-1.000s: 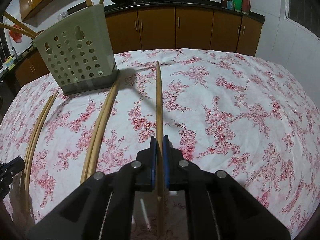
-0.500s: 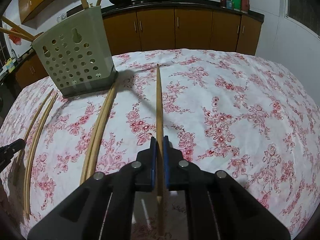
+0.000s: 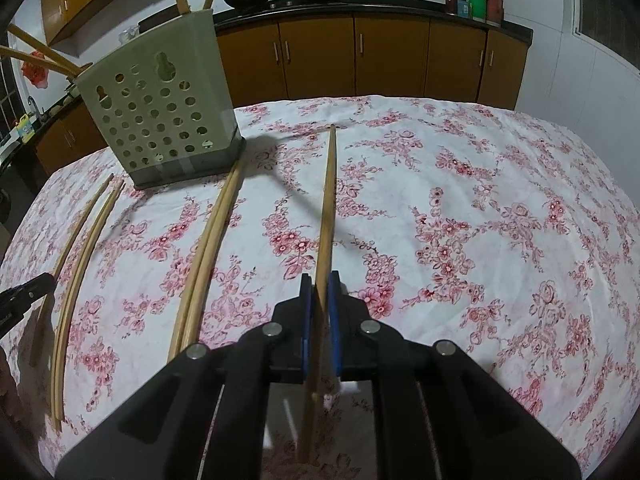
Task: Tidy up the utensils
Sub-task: 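Close the left tool on a chopstick while the right tool grasps another chopstick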
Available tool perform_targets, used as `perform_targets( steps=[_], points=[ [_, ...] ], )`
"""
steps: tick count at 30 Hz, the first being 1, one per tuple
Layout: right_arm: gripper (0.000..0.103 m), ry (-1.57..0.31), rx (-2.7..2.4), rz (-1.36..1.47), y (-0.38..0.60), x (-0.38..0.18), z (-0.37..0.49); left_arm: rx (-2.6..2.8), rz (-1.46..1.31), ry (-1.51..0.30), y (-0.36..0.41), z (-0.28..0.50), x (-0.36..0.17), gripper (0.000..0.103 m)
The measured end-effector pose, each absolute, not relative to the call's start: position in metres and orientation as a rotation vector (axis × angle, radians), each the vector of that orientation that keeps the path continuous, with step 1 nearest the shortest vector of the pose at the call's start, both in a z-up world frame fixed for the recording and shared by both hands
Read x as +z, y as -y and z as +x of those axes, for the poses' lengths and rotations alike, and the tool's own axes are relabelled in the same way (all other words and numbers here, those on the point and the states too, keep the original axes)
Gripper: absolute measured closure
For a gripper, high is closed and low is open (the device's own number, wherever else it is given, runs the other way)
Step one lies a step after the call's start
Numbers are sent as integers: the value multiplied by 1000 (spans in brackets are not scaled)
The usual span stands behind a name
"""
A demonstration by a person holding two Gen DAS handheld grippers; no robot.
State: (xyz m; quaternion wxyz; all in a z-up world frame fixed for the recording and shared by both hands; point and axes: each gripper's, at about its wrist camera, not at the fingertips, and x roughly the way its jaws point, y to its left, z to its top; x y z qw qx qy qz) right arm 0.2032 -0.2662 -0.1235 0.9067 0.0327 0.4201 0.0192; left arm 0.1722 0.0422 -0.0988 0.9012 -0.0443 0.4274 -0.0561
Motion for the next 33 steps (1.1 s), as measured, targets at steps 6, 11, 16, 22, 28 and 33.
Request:
perform_targets(
  steps=[6,11,16,22,28,33],
  points=[
    [92,-868,40,67,266,-123,202,-114,-65,-885,-36,178,-99,95],
    [92,-867,41,71,266,-123,201,-123,-77,-886,-38,176,-98,95],
    [92,-867,43,78,268,-123,198,-141,-69,-887,-38,167,-98,95],
    [92,-869,44,65,266,-123,194,-147,-36,-888,-36,159,-98,95],
    [92,-871,40,51,264,-123,190,-126,0,-889,-32,154,-98,95],
    [93,-872,44,64,268,-123,190,-112,28,-888,-30,153,-98,95]
  ],
)
